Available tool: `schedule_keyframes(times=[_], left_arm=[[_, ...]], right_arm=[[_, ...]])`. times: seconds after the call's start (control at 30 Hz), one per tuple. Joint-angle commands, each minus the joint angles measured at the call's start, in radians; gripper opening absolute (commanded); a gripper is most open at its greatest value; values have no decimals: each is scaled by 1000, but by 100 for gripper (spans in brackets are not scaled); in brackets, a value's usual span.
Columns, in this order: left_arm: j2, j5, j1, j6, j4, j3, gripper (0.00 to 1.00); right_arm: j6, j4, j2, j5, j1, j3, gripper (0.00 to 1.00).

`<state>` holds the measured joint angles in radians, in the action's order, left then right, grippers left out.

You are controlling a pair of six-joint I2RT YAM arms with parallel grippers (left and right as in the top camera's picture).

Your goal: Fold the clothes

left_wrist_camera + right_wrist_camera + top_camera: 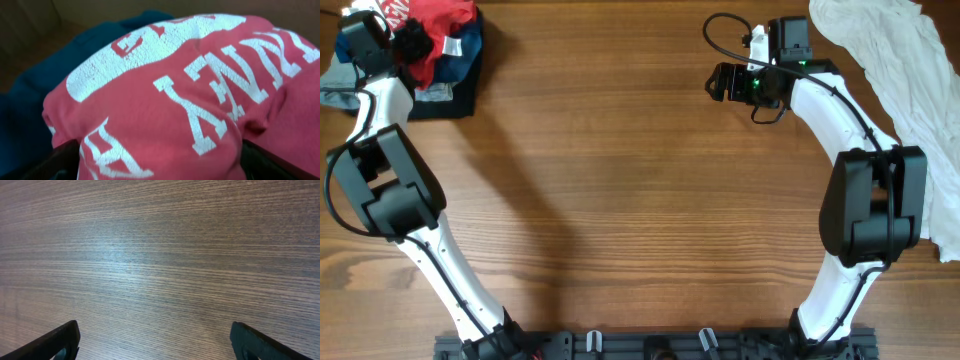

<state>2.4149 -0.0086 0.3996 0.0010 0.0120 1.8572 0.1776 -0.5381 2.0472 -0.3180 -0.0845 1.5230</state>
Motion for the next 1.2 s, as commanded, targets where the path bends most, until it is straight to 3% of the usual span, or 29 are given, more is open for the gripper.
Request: schedule_keyframes(times=[0.0, 0.17, 0.4, 0.6, 0.7, 0.8, 0.9, 0.97, 1.07, 1.17], left_arm=[[-23, 19, -11, 43, -100, -97, 100], [-339, 20, -23, 42, -211, -97, 100], [-592, 19, -80, 43, -369, -97, 100], [-599, 19, -88, 43, -370, -97, 100], [-599, 19, -88, 43, -370, -97, 100], [-599, 19, -88, 43, -370, -97, 100], [-599, 19, -88, 43, -370, -97, 100], [-599, 19, -88, 43, -370, -97, 100], [-599, 19, -88, 43, -370, -97, 100], [-599, 19, -88, 43, -370, -97, 100]], right_arm=[[-45, 34, -36, -16, -8, 19, 99], [-119, 13, -53, 119, -8, 145, 100], [-174, -74, -206, 205, -8, 327, 100], [-174, -240, -383, 161, -8, 327, 100], [-159, -299, -475, 1, -8, 327, 100], [15, -301, -541, -126, -8, 327, 100], [235, -301, -565, -132, -8, 327, 100], [308, -325, -564, -127, -8, 327, 100], [301, -397, -564, -65, -6, 327, 100], [184, -412, -565, -11, -6, 325, 100]])
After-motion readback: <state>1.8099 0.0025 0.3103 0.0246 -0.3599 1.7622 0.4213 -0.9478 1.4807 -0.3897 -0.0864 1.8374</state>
